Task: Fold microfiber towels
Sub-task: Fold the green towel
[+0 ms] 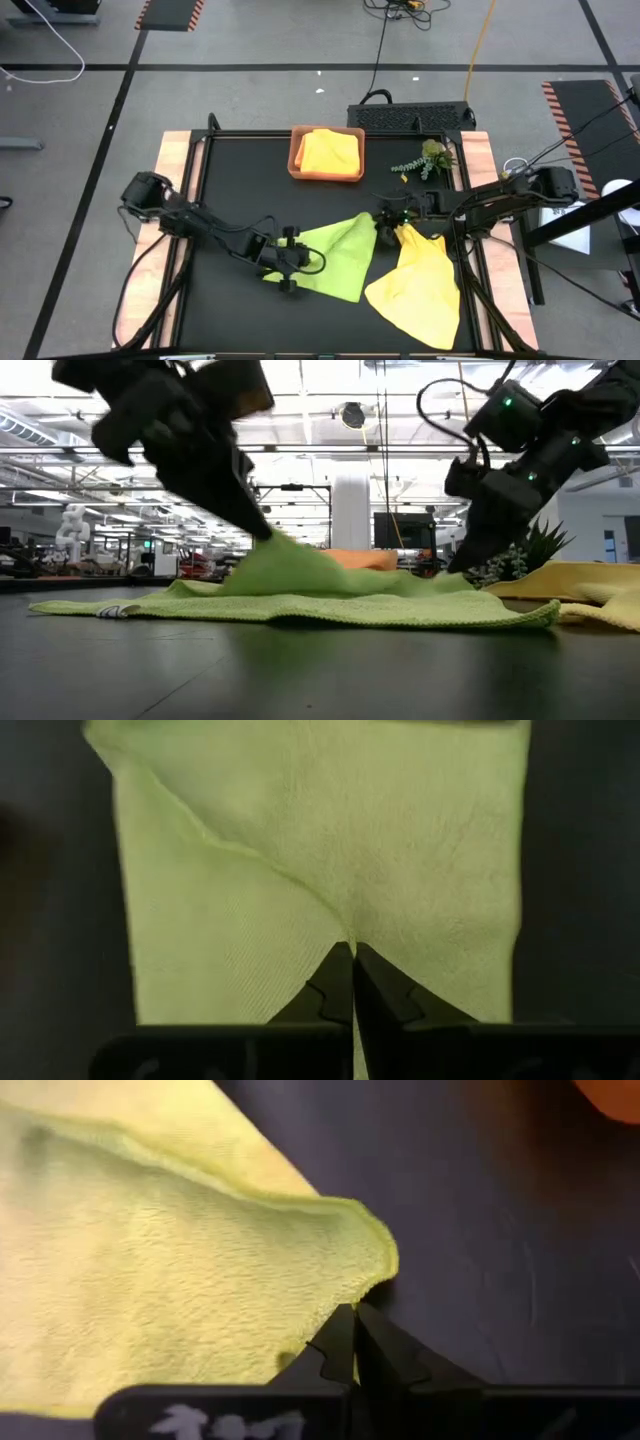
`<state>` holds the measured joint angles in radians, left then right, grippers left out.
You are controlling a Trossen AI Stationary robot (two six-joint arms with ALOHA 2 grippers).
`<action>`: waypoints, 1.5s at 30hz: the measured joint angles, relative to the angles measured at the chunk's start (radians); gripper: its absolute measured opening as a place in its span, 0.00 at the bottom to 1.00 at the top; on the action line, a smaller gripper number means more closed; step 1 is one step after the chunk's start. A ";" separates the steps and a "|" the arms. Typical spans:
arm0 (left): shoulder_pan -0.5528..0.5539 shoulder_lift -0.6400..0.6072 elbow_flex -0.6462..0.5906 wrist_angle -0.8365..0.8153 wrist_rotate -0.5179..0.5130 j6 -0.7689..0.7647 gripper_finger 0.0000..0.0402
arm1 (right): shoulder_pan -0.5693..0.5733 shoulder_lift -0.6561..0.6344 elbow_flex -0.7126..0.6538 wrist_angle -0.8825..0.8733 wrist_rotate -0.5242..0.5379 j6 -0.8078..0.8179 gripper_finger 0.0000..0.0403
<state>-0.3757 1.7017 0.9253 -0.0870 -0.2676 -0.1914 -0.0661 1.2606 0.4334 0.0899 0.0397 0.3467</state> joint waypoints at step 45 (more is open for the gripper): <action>0.012 -0.367 -0.220 -0.486 -0.273 -0.238 0.00 | 0.387 -0.065 0.002 0.243 0.144 0.054 0.00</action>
<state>-0.3637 1.3350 0.7056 -0.5734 -0.5407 -0.4298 0.3210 1.1957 0.4355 0.3331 0.1841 0.4003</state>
